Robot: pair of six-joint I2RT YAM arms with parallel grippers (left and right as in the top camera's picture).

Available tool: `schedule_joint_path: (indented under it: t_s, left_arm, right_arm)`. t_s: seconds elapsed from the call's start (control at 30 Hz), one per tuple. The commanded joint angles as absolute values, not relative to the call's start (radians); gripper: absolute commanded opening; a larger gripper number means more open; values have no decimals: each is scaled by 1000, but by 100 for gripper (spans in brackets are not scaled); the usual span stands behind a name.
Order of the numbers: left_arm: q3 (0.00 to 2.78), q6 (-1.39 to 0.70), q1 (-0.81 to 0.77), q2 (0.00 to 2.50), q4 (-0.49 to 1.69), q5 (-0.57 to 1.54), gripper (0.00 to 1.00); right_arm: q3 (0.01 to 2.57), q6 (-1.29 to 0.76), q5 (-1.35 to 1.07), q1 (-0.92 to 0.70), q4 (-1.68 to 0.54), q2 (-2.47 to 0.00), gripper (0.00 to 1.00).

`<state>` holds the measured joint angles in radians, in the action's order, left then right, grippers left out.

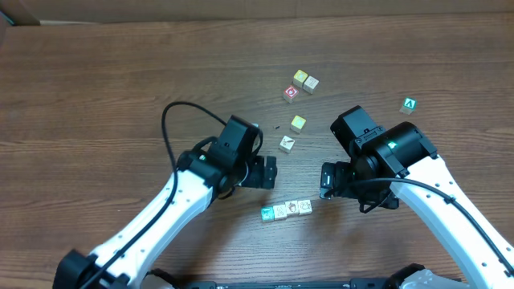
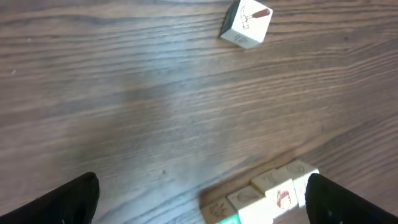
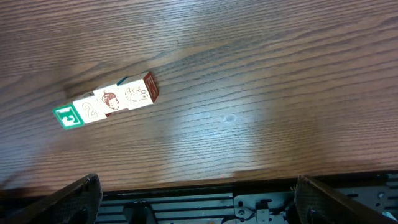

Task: Flip 5 blocks
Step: 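Move the left gripper to the white hammer block in the cluster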

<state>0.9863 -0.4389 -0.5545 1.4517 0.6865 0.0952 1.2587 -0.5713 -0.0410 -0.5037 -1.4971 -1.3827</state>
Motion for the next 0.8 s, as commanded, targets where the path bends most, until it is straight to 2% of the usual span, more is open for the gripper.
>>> schedule_joint_path:
  t_s: [0.0, 0.3, 0.37, 0.43, 0.5, 0.77]
  left_arm:
    - [1088, -378, -548, 1590, 684, 121, 98]
    - [1461, -205, -547, 1904, 809, 131, 96]
    - [1530, -168, -543, 1960, 844, 131, 91]
    - [1602, -113, -543, 2030, 889, 133, 76]
    - [1620, -67, -543, 2064, 901, 132, 70]
    - [1619, 13, -543, 2135, 918, 163, 79]
  right_arm:
    - [1282, -564, -47, -500, -1496, -1361, 100]
    - [1282, -567, -47, -500, -1509, -1361, 100]
    - [1282, -568, -47, -500, -1516, -1361, 100]
    - [1282, -568, -47, -500, -1522, -1361, 100]
    - [1282, -576, -46, -500, -1521, -1361, 100]
    - [1283, -606, -44, -486, -1500, -1361, 100]
